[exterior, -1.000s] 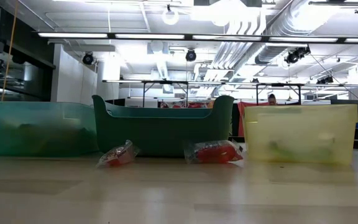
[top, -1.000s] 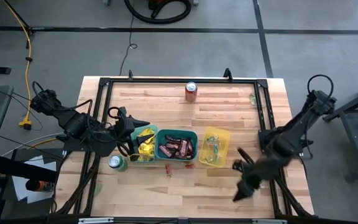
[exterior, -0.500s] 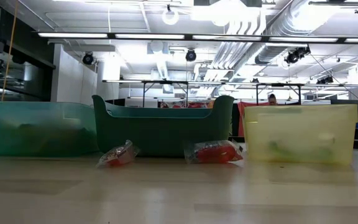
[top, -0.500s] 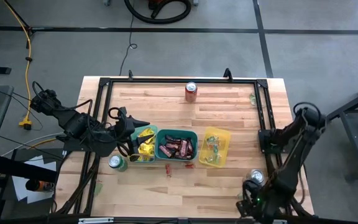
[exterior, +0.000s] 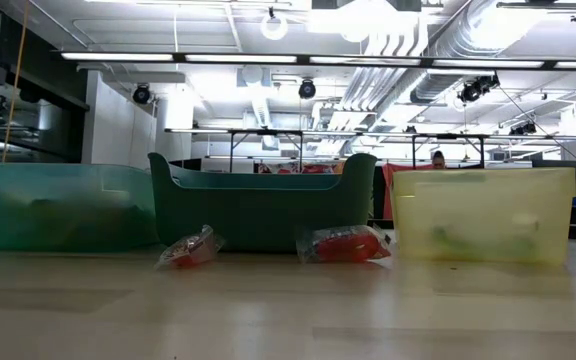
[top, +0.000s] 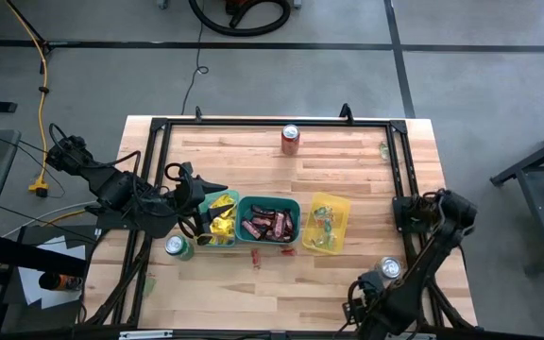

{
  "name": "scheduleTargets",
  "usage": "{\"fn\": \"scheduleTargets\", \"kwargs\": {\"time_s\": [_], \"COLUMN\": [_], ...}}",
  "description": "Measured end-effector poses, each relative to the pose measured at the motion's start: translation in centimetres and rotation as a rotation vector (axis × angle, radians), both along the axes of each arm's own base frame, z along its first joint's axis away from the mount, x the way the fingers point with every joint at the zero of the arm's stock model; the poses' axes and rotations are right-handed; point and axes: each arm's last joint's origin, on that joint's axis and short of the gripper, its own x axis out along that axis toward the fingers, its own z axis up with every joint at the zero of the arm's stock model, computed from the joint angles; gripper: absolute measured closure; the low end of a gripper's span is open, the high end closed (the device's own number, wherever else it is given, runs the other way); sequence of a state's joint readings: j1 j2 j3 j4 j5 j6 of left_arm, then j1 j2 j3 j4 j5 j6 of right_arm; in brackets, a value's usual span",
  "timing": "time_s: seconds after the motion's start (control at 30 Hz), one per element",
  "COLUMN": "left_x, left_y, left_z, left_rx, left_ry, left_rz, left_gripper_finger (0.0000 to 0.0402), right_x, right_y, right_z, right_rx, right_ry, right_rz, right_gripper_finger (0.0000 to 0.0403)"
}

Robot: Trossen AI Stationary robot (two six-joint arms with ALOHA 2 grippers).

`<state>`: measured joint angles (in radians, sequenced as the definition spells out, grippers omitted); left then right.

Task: Sort candy
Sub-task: Put the green gummy into the yellow bin

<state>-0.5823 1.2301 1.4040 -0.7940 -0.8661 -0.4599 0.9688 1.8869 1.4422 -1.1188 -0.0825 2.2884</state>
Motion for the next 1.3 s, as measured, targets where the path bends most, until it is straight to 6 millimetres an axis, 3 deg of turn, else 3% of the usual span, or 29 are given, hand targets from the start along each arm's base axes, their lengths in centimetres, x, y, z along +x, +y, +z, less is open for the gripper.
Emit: {"fn": "scheduleTargets", "kwargs": {"time_s": [0.3,0.6,0.8,1.0,1.23,1.3], "left_x": [0.0,0.0,0.0,0.0,0.0,0.0], "left_y": [0.0,0.0,0.0,0.0,0.0,0.0], "left_z": [0.0,0.0,0.0,0.0,0.0,0.0], "left_rx": [0.0,-0.001,-0.001,-0.001,0.01,0.024], "left_ry": [0.0,-0.001,-0.001,-0.001,0.004,0.008], "left_rz": [0.0,0.0,0.0,0.0,-0.003,-0.005], "left_gripper_finger": [0.02,0.02,0.02,0.02,0.02,0.02], "right_x": [0.3,1.1,1.0,0.9,1.0,0.9], "right_y": [0.2,-0.3,-0.5,-0.7,0.2,0.6], "right_z": [-2.9,-3.6,-5.2,-5.8,-5.8,-5.6], "right_rx": [-0.108,-0.143,-0.112,-0.114,-0.036,-0.008], "right_ry": [0.081,0.086,0.082,0.087,0.038,0.012], "right_rz": [-0.007,-0.016,-0.017,-0.019,0.091,0.12], "right_gripper_finger": [0.0144,0.0144,0.0158,0.0221,0.0375,0.0392]}}
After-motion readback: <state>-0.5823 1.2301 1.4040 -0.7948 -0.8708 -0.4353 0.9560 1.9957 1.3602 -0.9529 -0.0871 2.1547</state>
